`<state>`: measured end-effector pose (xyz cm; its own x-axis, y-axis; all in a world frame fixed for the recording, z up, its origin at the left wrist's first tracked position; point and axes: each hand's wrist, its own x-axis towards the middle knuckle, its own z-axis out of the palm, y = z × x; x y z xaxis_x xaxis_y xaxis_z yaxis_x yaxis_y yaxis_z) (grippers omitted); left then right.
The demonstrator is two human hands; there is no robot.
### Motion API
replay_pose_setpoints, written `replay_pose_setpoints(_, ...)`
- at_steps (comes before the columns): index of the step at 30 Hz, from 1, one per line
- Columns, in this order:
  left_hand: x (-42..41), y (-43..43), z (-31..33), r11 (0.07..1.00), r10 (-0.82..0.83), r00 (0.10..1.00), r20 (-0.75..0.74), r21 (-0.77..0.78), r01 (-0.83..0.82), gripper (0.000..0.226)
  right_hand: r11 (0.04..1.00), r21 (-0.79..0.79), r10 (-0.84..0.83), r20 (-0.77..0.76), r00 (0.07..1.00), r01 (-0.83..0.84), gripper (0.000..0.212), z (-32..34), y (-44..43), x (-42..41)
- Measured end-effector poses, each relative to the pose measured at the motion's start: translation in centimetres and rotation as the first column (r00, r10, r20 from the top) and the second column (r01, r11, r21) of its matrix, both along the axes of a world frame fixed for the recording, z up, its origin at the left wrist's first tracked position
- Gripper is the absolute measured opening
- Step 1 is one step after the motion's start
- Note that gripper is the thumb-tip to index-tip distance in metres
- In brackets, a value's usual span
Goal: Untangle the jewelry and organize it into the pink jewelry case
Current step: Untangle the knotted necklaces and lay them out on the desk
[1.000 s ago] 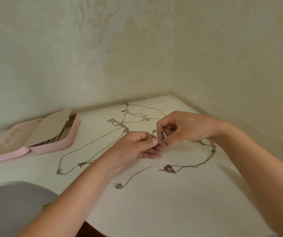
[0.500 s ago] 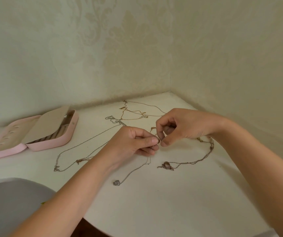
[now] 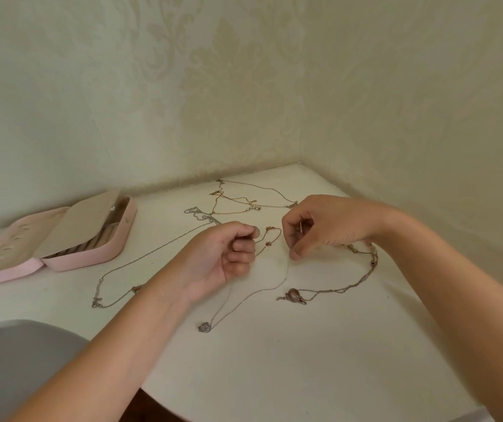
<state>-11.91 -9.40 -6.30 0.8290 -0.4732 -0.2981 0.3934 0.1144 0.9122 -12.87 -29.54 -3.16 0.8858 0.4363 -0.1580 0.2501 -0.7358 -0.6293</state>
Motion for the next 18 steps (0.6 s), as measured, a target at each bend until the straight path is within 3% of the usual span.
replay_pose_setpoints(2, 0.0, 0.2, 0.0, 0.997, 0.022, 0.999, 0.042, 0.068, -0.025, 0.017, 0.995, 0.088, -0.05, -0.025, 0.998, 0.052, 0.013, 0.2, 0.1, 0.0)
replay_pose_setpoints(4, 0.0, 0.4, 0.0, 0.992, 0.039, 0.992, 0.117, 0.118, -0.053, 0.017, 0.947, 0.308, -0.065, -0.11, 0.992, 0.096, 0.017, 0.3, 0.2, 0.2)
replay_pose_setpoints(6, 0.2, 0.4, 0.0, 0.992, 0.074, 0.985, 0.156, 0.093, -0.09, 0.015, 0.832, 0.533, -0.046, -0.208, 0.977, 0.152, 0.025, 0.3, 0.3, 0.5)
replay_pose_setpoints(8, 0.3, 0.5, 0.0, 0.991, 0.136, 0.985, 0.106, -0.018, -0.135, 0.012, 0.724, 0.653, -0.045, -0.279, 0.959, 0.224, 0.03, 0.1, 0.2, 0.8)
replay_pose_setpoints(12, 0.5, 0.7, 0.4, 0.953, 0.155, 0.985, -0.076, -0.25, -0.17, 0.004, 0.662, 0.699, -0.085, -0.289, 0.953, 0.271, 0.03, -0.1, -0.3, 1.2)
replay_pose_setpoints(15, 0.6, 1.0, 0.6, 0.962, 0.147, 0.983, -0.111, -0.213, -0.168, 0.005, 0.655, 0.71, -0.11, -0.248, 0.963, 0.258, 0.025, -0.1, -0.5, 1.2)
replay_pose_setpoints(18, 0.5, 1.2, 0.6, 0.98, 0.147, 0.988, -0.051, -0.128, -0.153, 0.007, 0.591, 0.768, -0.079, -0.247, 0.966, 0.245, 0.013, -0.2, -0.4, 1.2)
